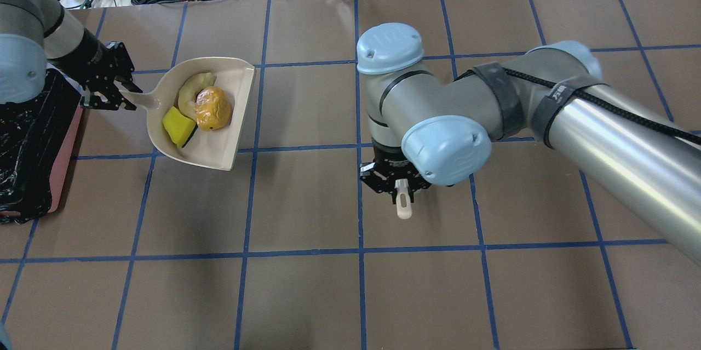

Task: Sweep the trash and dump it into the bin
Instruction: 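Carry the dustpan toward the black bin with left gripper while right withdraws brush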

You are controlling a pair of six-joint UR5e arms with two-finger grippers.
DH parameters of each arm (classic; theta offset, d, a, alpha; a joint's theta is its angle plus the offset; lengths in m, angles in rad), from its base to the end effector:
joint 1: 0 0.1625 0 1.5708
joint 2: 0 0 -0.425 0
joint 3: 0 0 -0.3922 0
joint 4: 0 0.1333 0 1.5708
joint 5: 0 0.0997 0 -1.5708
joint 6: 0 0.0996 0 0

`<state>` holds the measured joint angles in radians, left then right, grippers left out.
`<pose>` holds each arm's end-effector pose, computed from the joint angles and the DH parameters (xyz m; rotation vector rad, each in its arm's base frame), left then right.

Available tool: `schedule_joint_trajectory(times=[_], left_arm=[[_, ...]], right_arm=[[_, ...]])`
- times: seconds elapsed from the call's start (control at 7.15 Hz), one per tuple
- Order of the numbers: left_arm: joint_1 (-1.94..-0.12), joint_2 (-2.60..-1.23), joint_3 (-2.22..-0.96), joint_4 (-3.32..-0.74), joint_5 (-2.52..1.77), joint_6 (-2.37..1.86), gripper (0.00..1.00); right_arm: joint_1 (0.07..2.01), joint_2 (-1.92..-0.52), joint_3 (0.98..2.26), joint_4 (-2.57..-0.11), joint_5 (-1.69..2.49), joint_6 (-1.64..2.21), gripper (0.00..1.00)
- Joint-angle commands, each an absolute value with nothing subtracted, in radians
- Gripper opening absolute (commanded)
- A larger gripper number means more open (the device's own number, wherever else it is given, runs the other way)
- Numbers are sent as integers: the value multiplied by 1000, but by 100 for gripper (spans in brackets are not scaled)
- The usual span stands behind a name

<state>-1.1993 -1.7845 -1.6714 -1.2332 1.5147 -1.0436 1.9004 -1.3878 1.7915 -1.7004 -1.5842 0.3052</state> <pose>0.0757 -0.5770 0.3595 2.0018 -2.3420 0.0054 0.2890 -0.4370 0.3035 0.0396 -3.0184 -0.3892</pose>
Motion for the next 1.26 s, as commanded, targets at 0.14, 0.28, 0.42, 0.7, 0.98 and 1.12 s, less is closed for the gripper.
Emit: schedule_joint_trajectory(times=[0.14,0.28,0.42,0.7,0.98,1.12], left_arm=[[-1057,-1841,-1527,-1339,1525,-878,0],[-1019,-1871,-1482,-1341,1567,-864,0],[-990,-1897,-1442,-1345,1583,-826,0],[-930,-1975,-1267,-1438,1594,-796,0],[-873,-2073,-1113,-1483,1598,-749,0],[-839,-2121,-1070,-1483,1623,-715,0]], right_arm=[[1558,-1388,1786,-1700,-1618,-59,7],[1508,-1388,1781,-1709,-1652,-84,7],[1499,-1376,1773,-1803,-1722,-107,7],[1461,-1359,1773,-1822,-1715,-121,7],[1425,-1330,1767,-1822,-1689,-179,7],[1405,-1307,1737,-1821,-1677,-201,8]])
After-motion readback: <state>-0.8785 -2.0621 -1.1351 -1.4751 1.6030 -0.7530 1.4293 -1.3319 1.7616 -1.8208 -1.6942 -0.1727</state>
